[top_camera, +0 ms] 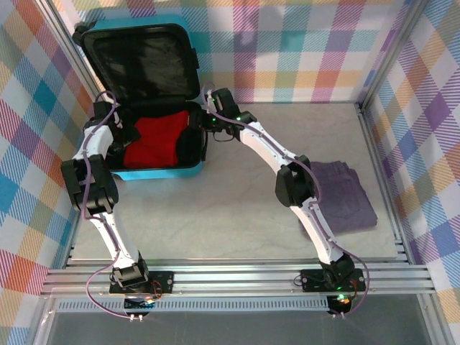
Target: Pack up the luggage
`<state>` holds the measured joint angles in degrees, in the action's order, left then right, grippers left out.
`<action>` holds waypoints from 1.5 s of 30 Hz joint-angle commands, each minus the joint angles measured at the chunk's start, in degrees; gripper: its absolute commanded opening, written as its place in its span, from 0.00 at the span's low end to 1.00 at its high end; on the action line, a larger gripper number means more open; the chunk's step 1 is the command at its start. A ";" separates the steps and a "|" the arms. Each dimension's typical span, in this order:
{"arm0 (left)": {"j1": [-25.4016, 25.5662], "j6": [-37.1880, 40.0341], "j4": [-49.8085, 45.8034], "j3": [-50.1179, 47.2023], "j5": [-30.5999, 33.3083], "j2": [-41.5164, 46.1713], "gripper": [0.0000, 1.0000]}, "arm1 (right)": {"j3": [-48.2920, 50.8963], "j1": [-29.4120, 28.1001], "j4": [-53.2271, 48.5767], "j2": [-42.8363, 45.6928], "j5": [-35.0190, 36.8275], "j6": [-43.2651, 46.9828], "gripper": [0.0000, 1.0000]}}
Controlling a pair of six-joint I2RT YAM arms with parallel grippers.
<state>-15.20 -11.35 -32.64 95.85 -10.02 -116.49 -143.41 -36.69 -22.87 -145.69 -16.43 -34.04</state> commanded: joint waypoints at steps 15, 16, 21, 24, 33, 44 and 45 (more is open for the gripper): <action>5.99 -1.55 0.25 1.74 -4.10 9.59 0.60 | 34.43 3.81 9.79 23.43 3.99 4.14 0.39; 7.33 -1.80 0.46 1.95 -4.26 9.19 0.60 | 36.68 4.35 9.81 24.93 4.16 4.41 0.39; 12.75 -3.12 1.68 2.58 -4.70 6.03 0.60 | 48.23 7.20 10.21 32.38 5.50 5.96 0.39; 15.49 -3.57 2.66 2.50 -4.24 3.88 0.60 | 55.01 9.17 9.86 37.26 6.27 6.93 0.39; 18.27 -7.21 7.56 2.85 -6.43 -5.87 0.59 | 73.23 15.07 6.97 51.67 9.74 8.92 0.39; 19.17 -8.33 9.52 3.96 -7.76 -10.85 0.58 | 82.80 23.53 -2.16 61.88 15.42 5.89 0.42; 19.16 -8.18 9.48 3.75 -7.44 -9.98 0.58 | 83.30 24.50 -2.82 62.30 16.11 5.65 0.45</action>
<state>3.25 -18.70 -24.23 99.26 -15.86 -125.95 -61.39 -14.55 -21.67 -84.93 -2.70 -27.14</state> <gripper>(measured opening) 0.582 0.442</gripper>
